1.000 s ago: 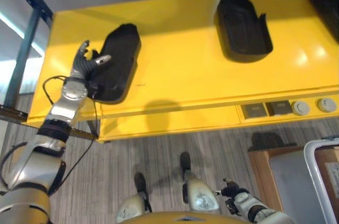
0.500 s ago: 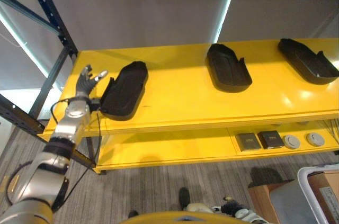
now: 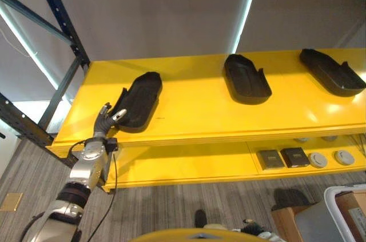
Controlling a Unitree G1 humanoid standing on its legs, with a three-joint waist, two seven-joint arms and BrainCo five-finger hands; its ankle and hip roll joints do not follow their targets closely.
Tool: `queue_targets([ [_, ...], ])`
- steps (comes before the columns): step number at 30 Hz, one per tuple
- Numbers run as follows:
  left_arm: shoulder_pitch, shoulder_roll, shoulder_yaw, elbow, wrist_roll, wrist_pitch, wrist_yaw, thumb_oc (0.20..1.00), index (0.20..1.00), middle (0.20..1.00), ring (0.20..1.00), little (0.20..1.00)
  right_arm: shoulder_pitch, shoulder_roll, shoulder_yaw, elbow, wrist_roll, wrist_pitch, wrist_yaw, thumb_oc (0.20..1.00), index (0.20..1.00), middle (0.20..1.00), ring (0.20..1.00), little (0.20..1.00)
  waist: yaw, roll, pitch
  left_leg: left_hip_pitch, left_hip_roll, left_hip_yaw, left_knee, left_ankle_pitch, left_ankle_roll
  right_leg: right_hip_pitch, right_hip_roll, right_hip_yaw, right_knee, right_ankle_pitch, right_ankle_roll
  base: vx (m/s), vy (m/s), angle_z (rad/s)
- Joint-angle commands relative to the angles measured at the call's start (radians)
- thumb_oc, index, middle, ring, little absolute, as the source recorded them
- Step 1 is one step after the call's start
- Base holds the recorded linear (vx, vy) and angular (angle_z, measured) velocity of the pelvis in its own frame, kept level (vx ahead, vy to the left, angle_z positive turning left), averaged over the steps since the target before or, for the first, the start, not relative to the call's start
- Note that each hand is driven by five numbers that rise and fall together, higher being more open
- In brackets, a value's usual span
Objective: Move parts from the plastic box to the shelf.
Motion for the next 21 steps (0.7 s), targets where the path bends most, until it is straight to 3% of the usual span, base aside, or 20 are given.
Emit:
queue_targets([
  [1,-0.131,0.001,0.002,0.016,-0.028,-0.025,-0.028,1.000,1.000,1.000,1.000,1.000,-0.043,0.032,0.026,0.043,-0.026,-0.014,0.026,1.000,1.000,1.000,1.000,1.000,-0.017,0.001,0.044,-0.020,0.068,-0.030,0.000,0.013,-0.041,0.093,-0.068,0.036,0.007,-0.111,0.079,0.00,0.000,0.00],
  [17,-0.088,-0.006,-0.023,-0.079,-0.094,-0.029,-0.086,1.000,1.000,1.000,1.000,1.000,-0.050,0.030,0.035,0.048,-0.033,-0.015,0.043,1.000,1.000,1.000,1.000,1.000,-0.020,0.006,0.041,-0.010,0.071,-0.022,0.000,0.006,-0.041,0.106,-0.064,0.040,0.004,-0.117,0.078,0.01,0.001,-0.02],
  [21,-0.073,-0.005,0.003,-0.099,-0.030,-0.036,-0.045,1.000,1.000,1.000,1.000,1.000,-0.054,0.033,0.034,0.049,-0.038,-0.017,0.039,1.000,1.000,1.000,1.000,1.000,-0.012,0.007,0.042,-0.009,0.067,-0.030,0.000,0.004,-0.040,0.111,-0.065,0.034,0.005,-0.120,0.076,0.00,0.000,0.00],
])
